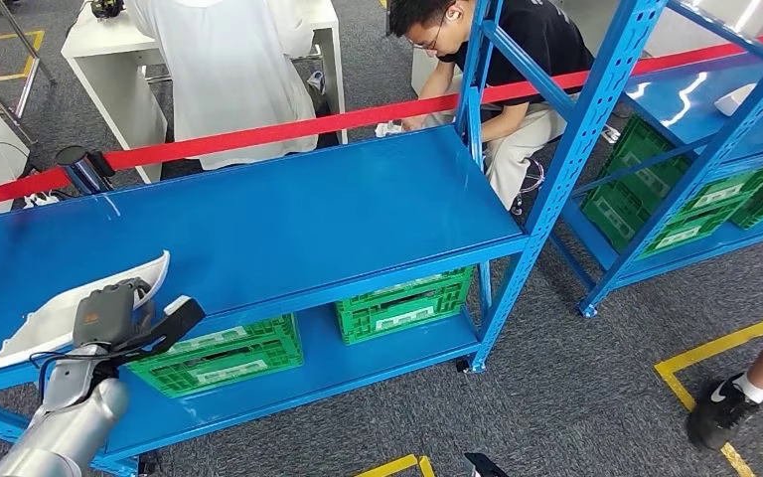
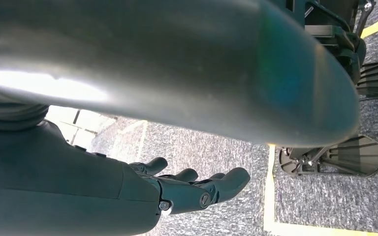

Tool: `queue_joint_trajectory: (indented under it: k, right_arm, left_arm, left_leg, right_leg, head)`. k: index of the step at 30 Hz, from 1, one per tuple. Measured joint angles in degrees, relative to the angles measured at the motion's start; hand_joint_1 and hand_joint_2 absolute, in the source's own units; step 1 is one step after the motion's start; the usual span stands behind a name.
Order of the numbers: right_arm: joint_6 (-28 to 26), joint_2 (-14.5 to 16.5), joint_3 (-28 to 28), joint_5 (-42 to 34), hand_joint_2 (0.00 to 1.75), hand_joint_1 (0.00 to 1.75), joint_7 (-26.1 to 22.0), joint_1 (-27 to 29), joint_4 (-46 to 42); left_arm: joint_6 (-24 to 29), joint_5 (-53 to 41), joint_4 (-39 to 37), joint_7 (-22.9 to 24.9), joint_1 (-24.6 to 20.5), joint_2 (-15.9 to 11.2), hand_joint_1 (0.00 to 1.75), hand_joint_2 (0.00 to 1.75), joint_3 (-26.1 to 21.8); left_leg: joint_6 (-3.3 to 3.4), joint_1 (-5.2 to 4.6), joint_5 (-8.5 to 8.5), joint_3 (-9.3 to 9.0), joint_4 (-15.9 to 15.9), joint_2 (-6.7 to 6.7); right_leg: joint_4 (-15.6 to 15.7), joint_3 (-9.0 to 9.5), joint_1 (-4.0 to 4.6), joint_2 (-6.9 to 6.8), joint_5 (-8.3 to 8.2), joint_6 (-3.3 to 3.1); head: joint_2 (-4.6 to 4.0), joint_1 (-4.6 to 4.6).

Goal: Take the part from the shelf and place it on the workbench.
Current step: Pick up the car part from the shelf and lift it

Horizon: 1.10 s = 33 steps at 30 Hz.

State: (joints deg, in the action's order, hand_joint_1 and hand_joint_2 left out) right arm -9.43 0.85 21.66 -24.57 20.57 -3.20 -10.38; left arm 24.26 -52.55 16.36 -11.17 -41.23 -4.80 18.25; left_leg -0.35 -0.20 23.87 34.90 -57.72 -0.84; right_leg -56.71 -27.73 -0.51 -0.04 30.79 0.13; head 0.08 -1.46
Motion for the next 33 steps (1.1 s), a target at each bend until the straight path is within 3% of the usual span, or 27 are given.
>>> queue_joint_trajectory:
  k: [4, 10, 17, 25, 33]
  right_arm:
    - [-0.1, 0.0, 0.0, -0.1, 0.0, 0.0, 0.0, 0.0, 0.0]
    - [-1.0, 0.0, 0.0, -1.2, 0.0, 0.0, 0.0, 0.0, 0.0]
    - [-1.3, 0.0, -0.1, -2.6, 0.0, 0.0, 0.0, 0.3, 0.0]
    - [-2.0, 0.0, -0.3, -3.7, 0.0, 0.0, 0.0, 0.3, 0.0]
    - [-1.9, 0.0, -0.4, -3.2, 0.0, 0.0, 0.0, 0.3, 0.0]
  left_arm:
    - [0.3, 4.0, 1.0, -4.6, -0.1, 1.3, 1.75, 1.75, -2.1]
    - [-1.2, 22.7, 8.8, -19.1, -0.2, 4.4, 1.75, 1.75, -6.1]
    - [-0.3, 38.3, 31.9, -18.9, 1.6, 4.6, 1.75, 1.75, -1.6]
    - [6.1, 43.3, 63.9, -19.2, 10.5, 2.2, 1.75, 1.75, 5.8]
    - [7.4, 45.3, 76.9, -20.8, 15.8, 0.3, 1.75, 1.75, 7.3]
  left_leg:
    - [0.0, 0.0, 0.0, -0.01, 0.0, 0.0]
    - [0.0, 0.01, -0.01, 0.03, 0.0, 0.04]
    - [0.0, -0.01, 0.02, 0.09, 0.0, 0.07]
    - [-0.1, -0.01, 0.22, 0.1, 0.0, 0.1]
    - [-0.05, -0.08, 0.31, 0.09, -0.1, 0.07]
  right_leg:
    - [0.0, -0.01, 0.0, 0.0, 0.0, 0.0]
    - [0.0, -0.07, 0.0, 0.02, -0.03, 0.01]
    - [0.0, -0.11, 0.0, 0.09, -0.03, 0.01]
    - [0.0, -0.13, 0.0, 0.11, 0.15, 0.02]
    - [0.1, -0.09, -0.11, 0.08, 0.19, 0.04]
  head:
    - [-0.01, 0.0]
    - [0.01, 0.0]
    - [0.01, 0.01]
    - [-0.01, -0.01]
    - [-0.01, 0.01]
